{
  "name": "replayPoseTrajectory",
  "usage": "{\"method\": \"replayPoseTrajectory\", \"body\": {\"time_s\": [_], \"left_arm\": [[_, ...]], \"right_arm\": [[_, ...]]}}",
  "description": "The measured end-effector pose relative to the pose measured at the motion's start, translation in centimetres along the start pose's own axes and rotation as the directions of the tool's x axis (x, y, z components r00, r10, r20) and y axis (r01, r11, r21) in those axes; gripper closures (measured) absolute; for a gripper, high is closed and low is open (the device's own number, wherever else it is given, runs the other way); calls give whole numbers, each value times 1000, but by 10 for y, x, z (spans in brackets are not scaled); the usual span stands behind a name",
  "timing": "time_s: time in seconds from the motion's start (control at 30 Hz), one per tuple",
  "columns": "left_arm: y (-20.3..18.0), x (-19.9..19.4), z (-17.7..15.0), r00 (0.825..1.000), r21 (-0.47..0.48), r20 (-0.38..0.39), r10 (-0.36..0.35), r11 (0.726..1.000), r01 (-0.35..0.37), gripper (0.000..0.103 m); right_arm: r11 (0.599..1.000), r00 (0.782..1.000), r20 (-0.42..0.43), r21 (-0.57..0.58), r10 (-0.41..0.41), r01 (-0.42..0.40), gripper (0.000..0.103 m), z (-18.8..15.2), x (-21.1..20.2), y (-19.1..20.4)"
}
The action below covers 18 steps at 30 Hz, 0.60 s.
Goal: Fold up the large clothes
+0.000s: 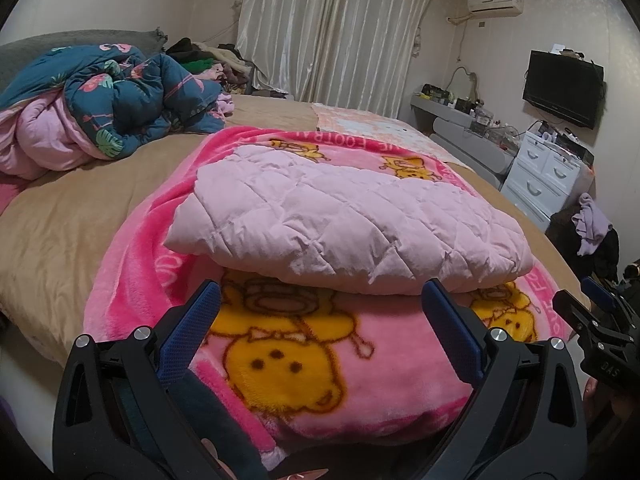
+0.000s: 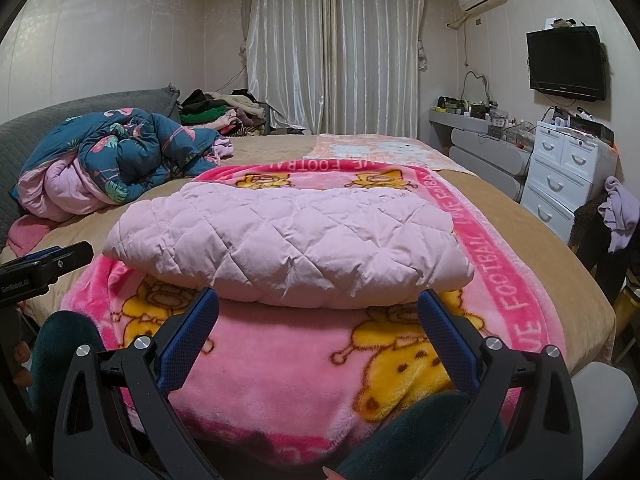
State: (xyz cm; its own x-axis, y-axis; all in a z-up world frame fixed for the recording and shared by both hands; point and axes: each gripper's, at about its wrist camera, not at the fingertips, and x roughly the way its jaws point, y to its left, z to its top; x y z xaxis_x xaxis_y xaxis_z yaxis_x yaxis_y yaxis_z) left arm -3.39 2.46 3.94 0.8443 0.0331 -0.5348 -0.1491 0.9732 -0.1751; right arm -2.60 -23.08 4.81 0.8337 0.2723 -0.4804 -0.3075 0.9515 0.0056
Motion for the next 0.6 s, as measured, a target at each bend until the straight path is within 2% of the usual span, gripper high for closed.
{"method": "replayPoseTrajectory", "body": {"time_s": [0.6], "left_arm": [[0,-2,-1,1000,-3,0,1,1000,-1,9]], "right_arm": [[1000,1000,-1,-1,-2,2,4,0,0,1]]}}
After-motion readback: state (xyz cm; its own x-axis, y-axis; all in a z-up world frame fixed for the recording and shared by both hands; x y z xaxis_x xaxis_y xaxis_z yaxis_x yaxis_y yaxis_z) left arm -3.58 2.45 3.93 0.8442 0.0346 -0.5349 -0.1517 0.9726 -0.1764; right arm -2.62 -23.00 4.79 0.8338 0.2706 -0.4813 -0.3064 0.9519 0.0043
